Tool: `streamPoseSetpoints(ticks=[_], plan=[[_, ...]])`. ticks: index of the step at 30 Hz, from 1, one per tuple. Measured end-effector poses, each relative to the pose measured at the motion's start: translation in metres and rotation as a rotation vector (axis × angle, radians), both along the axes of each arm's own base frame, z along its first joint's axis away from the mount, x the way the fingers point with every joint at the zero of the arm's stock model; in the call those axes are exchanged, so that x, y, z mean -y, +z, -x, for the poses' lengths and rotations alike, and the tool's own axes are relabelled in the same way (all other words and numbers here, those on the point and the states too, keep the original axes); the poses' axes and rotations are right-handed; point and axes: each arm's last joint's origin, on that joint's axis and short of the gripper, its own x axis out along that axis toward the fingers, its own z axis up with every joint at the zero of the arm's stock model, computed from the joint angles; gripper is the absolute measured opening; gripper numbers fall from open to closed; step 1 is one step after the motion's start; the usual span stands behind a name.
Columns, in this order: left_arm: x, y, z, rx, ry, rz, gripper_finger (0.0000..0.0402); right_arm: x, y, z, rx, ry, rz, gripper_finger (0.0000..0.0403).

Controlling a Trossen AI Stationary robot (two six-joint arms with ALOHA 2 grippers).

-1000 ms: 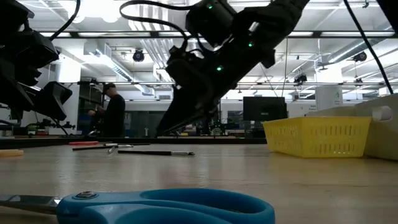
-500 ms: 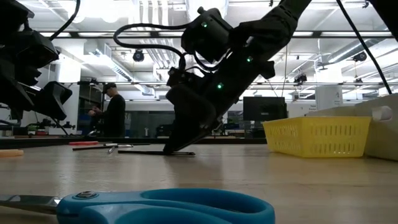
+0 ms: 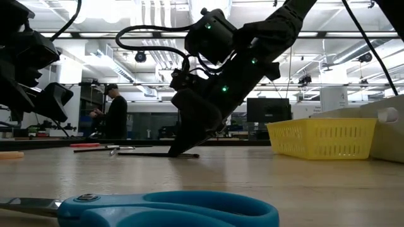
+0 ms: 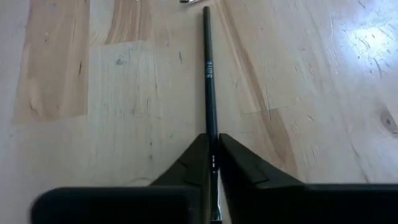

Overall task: Pick & Place Paint Supplies
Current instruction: Put the black paint brush into the white bin

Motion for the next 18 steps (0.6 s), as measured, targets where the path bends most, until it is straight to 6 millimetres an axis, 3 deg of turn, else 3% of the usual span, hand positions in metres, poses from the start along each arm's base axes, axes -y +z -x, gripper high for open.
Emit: streamPoseSetpoints(ticks=[18], plan=[[0.0000, 0.0000, 0.0000, 0.000, 0.000, 0.000, 0.0300, 0.0003, 0.0017, 0.0007, -0.012, 0.003, 0.000, 0.0017]])
